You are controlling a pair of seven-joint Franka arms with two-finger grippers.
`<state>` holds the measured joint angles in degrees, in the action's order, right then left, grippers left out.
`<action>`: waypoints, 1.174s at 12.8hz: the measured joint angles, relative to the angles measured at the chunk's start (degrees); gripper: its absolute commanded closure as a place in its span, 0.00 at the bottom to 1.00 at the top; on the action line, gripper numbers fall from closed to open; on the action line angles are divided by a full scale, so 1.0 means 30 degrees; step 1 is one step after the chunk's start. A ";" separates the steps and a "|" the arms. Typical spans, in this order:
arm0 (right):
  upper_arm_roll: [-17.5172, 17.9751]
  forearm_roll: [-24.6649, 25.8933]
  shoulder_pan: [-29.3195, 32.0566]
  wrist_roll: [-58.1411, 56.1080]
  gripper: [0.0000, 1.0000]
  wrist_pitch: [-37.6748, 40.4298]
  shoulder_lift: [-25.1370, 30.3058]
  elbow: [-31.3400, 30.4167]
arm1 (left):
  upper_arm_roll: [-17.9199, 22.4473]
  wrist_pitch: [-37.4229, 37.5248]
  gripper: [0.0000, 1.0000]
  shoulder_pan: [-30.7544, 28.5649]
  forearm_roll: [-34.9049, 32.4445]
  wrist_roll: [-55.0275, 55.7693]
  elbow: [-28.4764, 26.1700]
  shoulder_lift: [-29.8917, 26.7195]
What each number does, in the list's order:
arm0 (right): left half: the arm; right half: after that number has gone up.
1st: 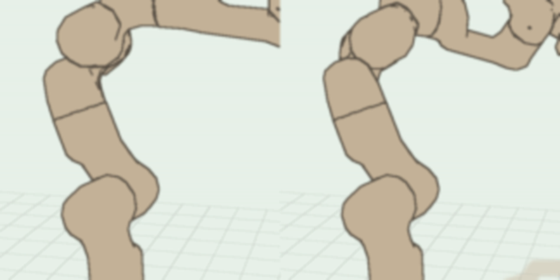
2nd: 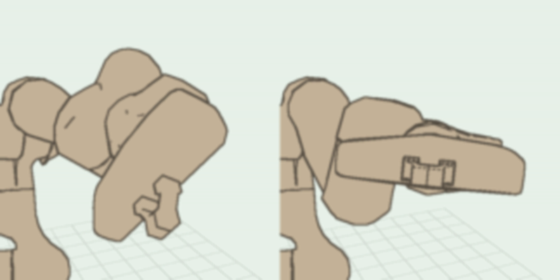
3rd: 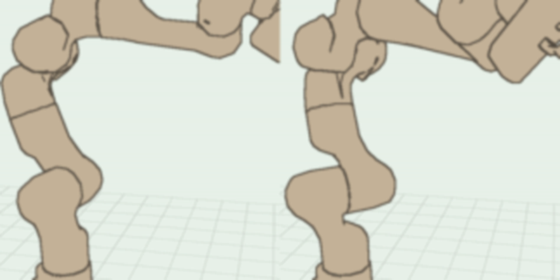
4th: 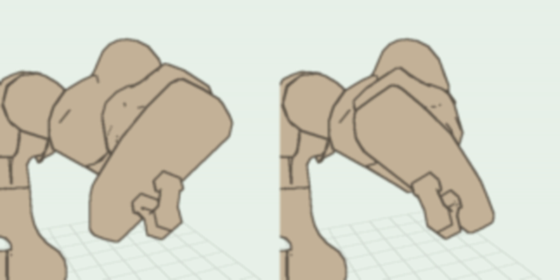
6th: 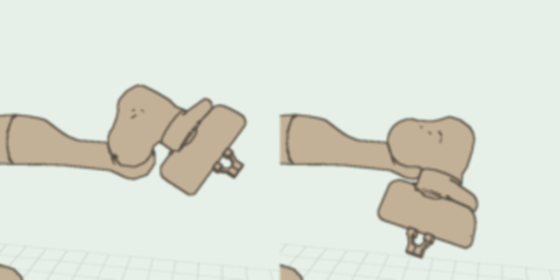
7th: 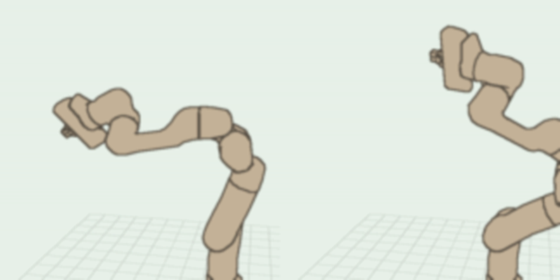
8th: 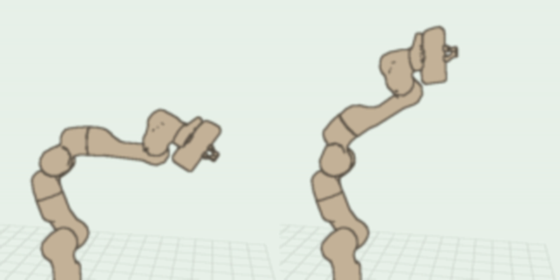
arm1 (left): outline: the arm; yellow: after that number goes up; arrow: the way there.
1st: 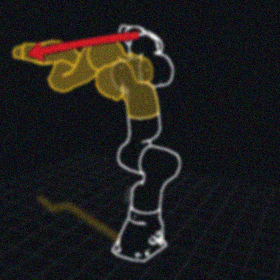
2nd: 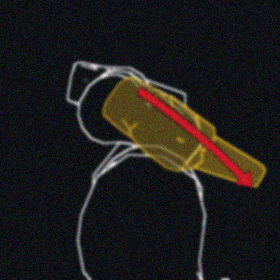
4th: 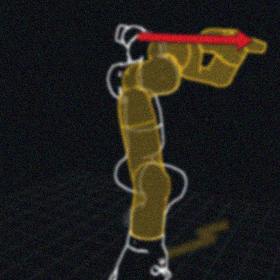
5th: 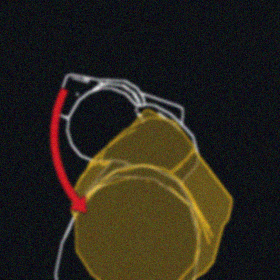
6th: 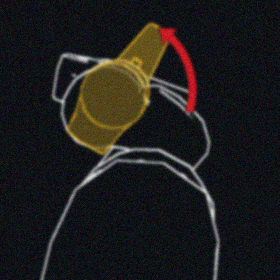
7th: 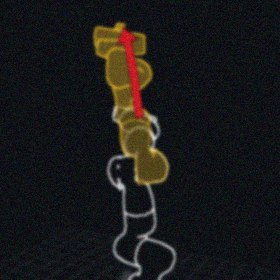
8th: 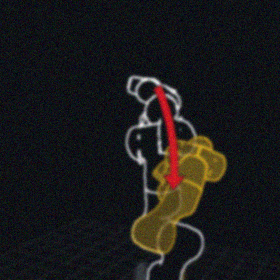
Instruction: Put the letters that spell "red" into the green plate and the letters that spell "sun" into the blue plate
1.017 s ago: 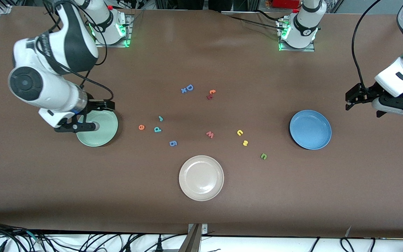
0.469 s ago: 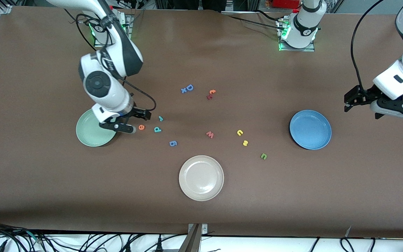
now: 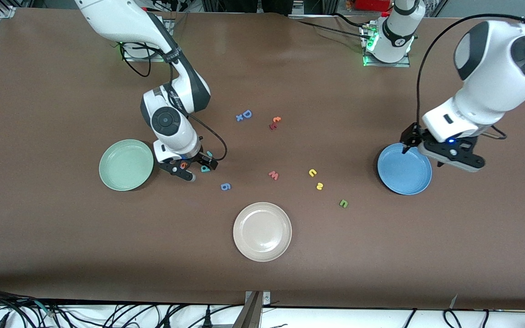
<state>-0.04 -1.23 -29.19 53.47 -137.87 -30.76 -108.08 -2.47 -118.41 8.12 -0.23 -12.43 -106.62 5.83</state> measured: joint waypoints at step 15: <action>-0.0183 -0.0002 -0.0048 0.4615 0.52 -0.1696 -0.1563 0.0270 | -0.0301 -1.0885 0.10 0.2736 0.1255 0.0034 -0.0958 0.8732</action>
<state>-0.59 -1.24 -29.33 67.32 -142.95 -35.45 -107.27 -3.37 -151.07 16.33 3.54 -12.33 -109.50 32.02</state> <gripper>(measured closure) 0.392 0.084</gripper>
